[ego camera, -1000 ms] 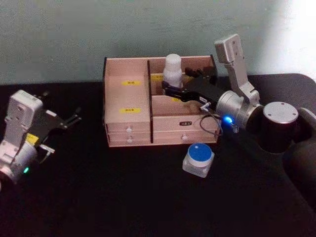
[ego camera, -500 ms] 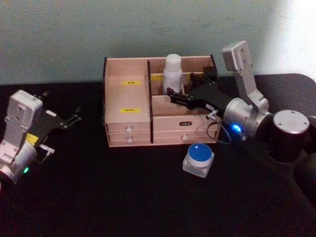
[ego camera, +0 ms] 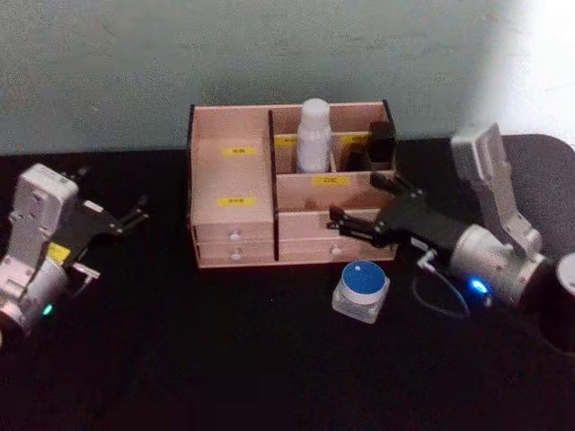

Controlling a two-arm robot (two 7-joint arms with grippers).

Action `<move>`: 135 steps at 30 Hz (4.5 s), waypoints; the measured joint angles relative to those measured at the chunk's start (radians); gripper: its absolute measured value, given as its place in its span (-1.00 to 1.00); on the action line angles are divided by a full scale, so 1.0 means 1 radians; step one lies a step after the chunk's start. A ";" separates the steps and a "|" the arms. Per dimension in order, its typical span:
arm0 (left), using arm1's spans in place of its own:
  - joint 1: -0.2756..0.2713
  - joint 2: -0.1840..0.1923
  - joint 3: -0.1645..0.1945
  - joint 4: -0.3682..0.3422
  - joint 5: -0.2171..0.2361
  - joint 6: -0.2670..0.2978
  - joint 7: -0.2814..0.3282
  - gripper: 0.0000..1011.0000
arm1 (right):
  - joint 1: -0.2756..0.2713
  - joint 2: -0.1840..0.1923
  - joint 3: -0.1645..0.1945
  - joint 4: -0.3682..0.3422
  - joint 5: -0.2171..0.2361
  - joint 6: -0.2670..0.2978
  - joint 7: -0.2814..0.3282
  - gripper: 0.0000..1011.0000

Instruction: Pick up the facial cleanser and watermelon frost from the table and place them into the tiered storage box.

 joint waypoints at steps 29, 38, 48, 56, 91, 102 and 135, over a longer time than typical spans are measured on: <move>0.000 0.000 0.000 0.000 0.000 0.000 0.000 0.98 | -0.141 0.144 -0.036 -0.124 0.034 0.122 0.010 0.98; 0.000 0.000 0.000 0.000 0.000 0.000 0.000 0.98 | -0.120 0.141 -0.053 -0.108 0.017 0.128 0.008 0.98; 0.000 0.000 0.000 0.000 0.000 0.000 0.000 0.98 | -0.100 0.131 -0.066 -0.083 0.003 0.128 0.006 0.98; 0.000 0.000 0.000 0.000 0.000 0.000 0.000 0.98 | -0.093 0.125 -0.071 -0.070 -0.001 0.132 0.007 0.98; 0.000 0.000 0.000 0.000 0.000 0.000 0.000 0.98 | -0.093 0.122 -0.072 -0.068 -0.005 0.135 0.004 0.41; 0.000 0.000 0.000 0.000 0.000 0.000 0.000 0.98 | -0.094 0.123 -0.071 -0.071 -0.001 0.134 0.007 0.41; 0.000 0.000 0.000 0.000 0.000 0.000 0.000 0.98 | 0.103 0.043 -0.132 -0.080 0.021 0.090 0.055 0.41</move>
